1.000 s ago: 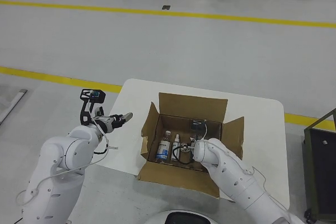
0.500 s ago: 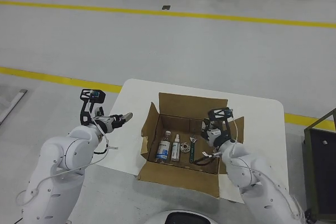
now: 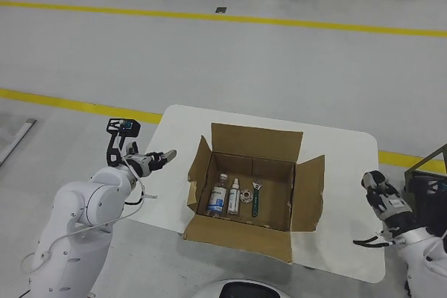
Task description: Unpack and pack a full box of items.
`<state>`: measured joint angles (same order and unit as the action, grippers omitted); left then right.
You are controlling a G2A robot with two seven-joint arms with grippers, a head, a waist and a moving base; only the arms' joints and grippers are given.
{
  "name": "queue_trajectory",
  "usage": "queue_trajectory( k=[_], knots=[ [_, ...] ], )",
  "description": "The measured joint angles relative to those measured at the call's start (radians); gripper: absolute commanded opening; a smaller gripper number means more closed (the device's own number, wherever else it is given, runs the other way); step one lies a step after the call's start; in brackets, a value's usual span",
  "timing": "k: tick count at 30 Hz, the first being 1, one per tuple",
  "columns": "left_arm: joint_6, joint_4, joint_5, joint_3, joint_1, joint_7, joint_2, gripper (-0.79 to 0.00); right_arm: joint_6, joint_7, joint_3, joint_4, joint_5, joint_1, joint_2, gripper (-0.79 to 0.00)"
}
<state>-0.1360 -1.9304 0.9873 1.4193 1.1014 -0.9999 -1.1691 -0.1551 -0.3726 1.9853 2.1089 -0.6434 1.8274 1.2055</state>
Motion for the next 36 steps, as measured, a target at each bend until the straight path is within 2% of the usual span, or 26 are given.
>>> queue_trajectory(
  k=[3,6,9,17,21,31,32,33,34,36],
  knots=[
    [0.0,0.0,0.0,0.0,0.0,0.0,0.0,0.0,-0.017,0.007,0.056,-0.048,0.061,0.057,0.003,-0.785],
    [0.0,0.0,0.0,0.0,0.0,0.0,0.0,0.0,-0.082,-0.036,0.037,-0.122,0.112,0.04,0.0,-0.785],
    [0.0,0.0,0.0,0.0,0.0,0.0,0.0,0.0,-0.171,-0.116,-0.019,-0.242,0.102,-0.052,-0.012,-0.785],
    [0.0,0.0,0.0,0.0,0.0,0.0,0.0,0.0,-0.2,-0.209,-0.184,-0.493,0.113,-0.325,-0.021,-0.785],
    [0.0,0.0,0.0,0.0,0.0,0.0,0.0,0.0,-0.165,-0.227,-0.245,-0.526,0.073,-0.401,-0.021,-0.785],
    [0.0,0.0,0.0,0.0,0.0,0.0,0.0,0.0,-0.16,-0.222,-0.245,-0.523,0.069,-0.398,-0.021,-0.785],
    [0.0,0.0,0.0,0.0,0.0,0.0,0.0,-0.302,-0.152,-0.209,-0.247,-0.519,0.052,-0.393,-0.021,-0.785],
    [0.001,0.001,0.002,0.0,0.003,0.005,0.0,-0.486,-0.148,-0.189,-0.252,-0.512,0.027,-0.384,-0.021,-0.785],
    [0.007,0.004,0.007,-0.002,0.012,0.024,0.0,-0.785,-0.155,-0.148,-0.259,-0.501,0.001,-0.371,-0.02,-0.785],
    [0.026,0.007,0.023,-0.009,0.024,0.055,0.001,-0.785,-0.189,-0.071,-0.264,-0.489,0.002,-0.347,-0.018,-0.785]
  ],
)
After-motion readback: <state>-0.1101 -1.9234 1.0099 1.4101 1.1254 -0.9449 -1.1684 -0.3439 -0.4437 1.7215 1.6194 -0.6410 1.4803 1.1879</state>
